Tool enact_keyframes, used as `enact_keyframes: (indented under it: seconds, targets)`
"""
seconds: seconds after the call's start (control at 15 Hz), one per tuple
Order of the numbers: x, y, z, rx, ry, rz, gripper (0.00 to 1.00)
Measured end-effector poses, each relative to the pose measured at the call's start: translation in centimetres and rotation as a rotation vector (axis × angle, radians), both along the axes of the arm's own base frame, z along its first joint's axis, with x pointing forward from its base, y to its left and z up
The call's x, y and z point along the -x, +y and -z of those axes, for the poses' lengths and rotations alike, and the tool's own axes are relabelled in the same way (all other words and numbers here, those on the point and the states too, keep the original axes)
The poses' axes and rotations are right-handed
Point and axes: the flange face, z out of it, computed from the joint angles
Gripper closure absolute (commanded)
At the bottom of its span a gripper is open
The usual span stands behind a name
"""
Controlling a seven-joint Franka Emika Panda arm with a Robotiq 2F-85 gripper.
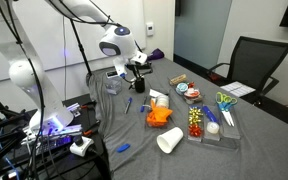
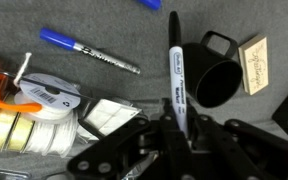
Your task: Remove the marker from the cup
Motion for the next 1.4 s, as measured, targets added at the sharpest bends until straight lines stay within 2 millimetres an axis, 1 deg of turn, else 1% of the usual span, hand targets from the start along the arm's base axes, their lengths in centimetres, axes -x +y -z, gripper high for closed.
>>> enact_keyframes:
  seconds: [0.27, 0.53, 0.73, 1.0, 1.4]
  targets:
    - [0.3, -0.3, 0.0, 0.075, 0.057, -0.141, 0.97]
    - [0.5, 0.3, 0.7, 0.098, 0.063, -0.231, 0.97]
    - [0.6, 0.8, 1.8, 0.145, 0.079, -0.347, 0.97]
    - [0.7, 0.8, 3.7, 0.233, 0.117, -0.498, 0.97]
    - [0.3, 0.9, 6.5, 0.332, 0.106, -0.622, 0.97]
